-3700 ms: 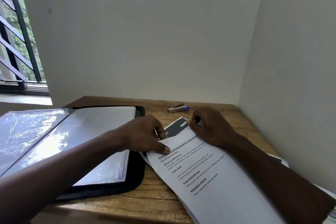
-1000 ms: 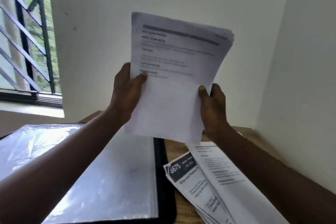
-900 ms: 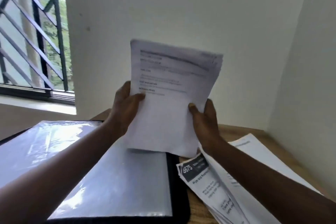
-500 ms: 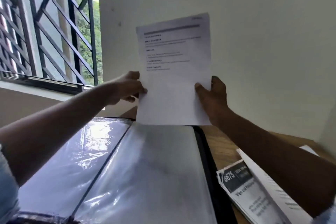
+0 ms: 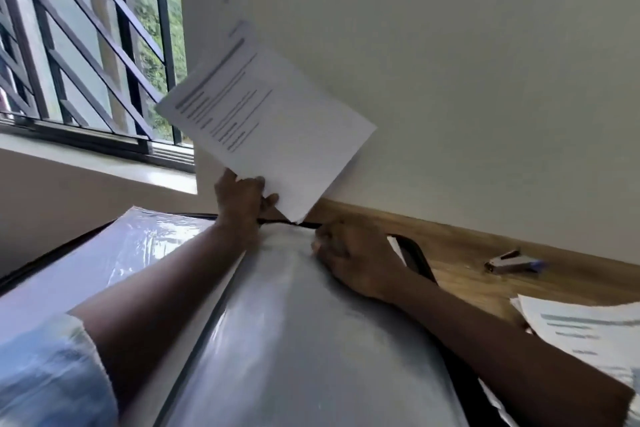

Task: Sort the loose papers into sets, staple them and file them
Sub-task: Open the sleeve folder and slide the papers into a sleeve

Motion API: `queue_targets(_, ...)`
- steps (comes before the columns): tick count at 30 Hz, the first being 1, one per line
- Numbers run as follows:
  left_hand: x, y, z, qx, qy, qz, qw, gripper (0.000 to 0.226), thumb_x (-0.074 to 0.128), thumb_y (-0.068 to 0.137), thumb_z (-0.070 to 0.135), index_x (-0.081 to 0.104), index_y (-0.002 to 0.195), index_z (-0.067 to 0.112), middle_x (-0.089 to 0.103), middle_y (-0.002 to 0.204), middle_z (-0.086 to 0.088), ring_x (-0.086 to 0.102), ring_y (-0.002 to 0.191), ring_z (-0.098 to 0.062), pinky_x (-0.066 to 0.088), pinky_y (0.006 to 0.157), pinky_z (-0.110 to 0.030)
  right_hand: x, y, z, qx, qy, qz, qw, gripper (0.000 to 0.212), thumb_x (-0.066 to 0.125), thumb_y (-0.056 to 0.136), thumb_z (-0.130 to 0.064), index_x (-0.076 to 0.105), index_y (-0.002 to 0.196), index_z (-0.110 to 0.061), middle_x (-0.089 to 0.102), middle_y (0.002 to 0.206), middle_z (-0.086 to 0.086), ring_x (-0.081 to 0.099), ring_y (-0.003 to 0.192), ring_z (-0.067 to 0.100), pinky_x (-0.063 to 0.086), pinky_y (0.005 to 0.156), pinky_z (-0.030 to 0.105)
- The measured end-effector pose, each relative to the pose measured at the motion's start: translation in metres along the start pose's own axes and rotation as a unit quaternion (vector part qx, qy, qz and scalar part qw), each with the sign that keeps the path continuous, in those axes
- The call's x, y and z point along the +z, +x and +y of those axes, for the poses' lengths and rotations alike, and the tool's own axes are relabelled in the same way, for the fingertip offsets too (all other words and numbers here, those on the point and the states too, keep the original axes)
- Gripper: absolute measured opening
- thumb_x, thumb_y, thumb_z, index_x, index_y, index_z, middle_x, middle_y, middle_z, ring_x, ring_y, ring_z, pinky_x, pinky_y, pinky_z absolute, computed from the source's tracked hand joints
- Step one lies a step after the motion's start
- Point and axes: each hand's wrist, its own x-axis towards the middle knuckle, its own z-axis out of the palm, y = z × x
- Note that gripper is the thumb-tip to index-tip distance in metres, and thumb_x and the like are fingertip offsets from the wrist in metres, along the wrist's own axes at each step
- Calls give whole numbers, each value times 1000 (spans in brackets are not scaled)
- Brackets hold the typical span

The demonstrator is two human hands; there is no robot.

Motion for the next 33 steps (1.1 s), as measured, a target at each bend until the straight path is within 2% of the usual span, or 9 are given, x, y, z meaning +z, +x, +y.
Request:
queue_targets(3, -1, -6, -3, 19, -43, 2, 999, 37, 51, 93, -9, 56, 106, 25, 60, 89, -6, 60, 75, -29, 54, 48, -29, 7, 0, -2, -12, -2, -32, 999, 31, 55, 95, -32, 70, 76, -13, 72, 84, 4, 63, 81, 25, 49, 69, 40)
queue_targets(7, -12, -6, -2, -20, -96, 41, 994, 41, 52, 88, -12, 60, 107, 23, 62, 105, -9, 59, 78, -30, 49, 47, -25, -2, -2, -3, 41, 46, -15, 998, 17, 61, 86, -29, 77, 83, -23, 75, 90, -7, 64, 89, 16, 50, 80, 36)
queue_targets(12, -24, -8, 1, -45, -140, 56, 988, 39, 50, 88, -19, 55, 112, 12, 57, 96, -13, 55, 75, -28, 53, 51, -27, -9, -5, -13, -11, -55, 2, 998, 9, 54, 85, -37, 61, 88, -31, 64, 92, -12, 58, 95, 19, 38, 91, 42)
queue_targets(15, -29, -7, 3, -42, -136, 49, 989, 31, 50, 93, -18, 52, 112, 6, 57, 94, -16, 56, 71, -23, 56, 50, -25, -16, 0, -12, -26, -133, 16, 991, 25, 49, 88, -50, 62, 95, -29, 64, 88, -12, 55, 94, 21, 32, 101, 45)
queue_targets(17, -29, -8, 3, -35, -101, 37, 994, 19, 51, 98, -11, 51, 101, 8, 57, 91, -13, 58, 71, -18, 57, 52, -22, -21, 5, -10, 2, -130, -10, 991, 41, 39, 90, -64, 65, 95, -33, 64, 81, -14, 51, 94, 15, 27, 107, 44)
queue_targets(19, -26, -8, 5, -40, -107, 40, 993, 20, 51, 98, -10, 52, 106, 8, 57, 90, -10, 56, 66, -16, 56, 52, -22, -24, 10, -9, 31, -109, -36, 993, 52, 31, 91, -73, 65, 85, -34, 62, 72, -13, 49, 90, 12, 25, 106, 41)
queue_targets(23, -20, -6, 6, -66, -156, 45, 985, 29, 49, 94, -19, 49, 107, 6, 57, 92, -12, 46, 57, -16, 54, 51, -23, -23, 10, -4, 19, -77, -50, 996, 36, 54, 95, -57, 53, 72, -29, 58, 72, -12, 52, 80, 10, 28, 104, 39)
queue_targets(27, -15, -7, 7, -85, -191, 16, 978, 26, 45, 97, -17, 47, 113, 3, 52, 92, -10, 50, 56, -17, 57, 52, -24, -15, 5, -1, -20, 19, -10, 1000, 33, 57, 99, -43, 47, 73, -24, 53, 60, -8, 50, 57, 13, 36, 84, 36)
queue_targets(33, -6, -10, 4, -104, -229, -43, 967, 24, 39, 99, -16, 55, 101, 3, 52, 85, -10, 47, 65, -19, 59, 53, -28, -15, -2, -6, -83, -5, 21, 996, 15, 61, 90, -42, 50, 97, -35, 53, 70, -15, 54, 67, 7, 34, 101, 35)
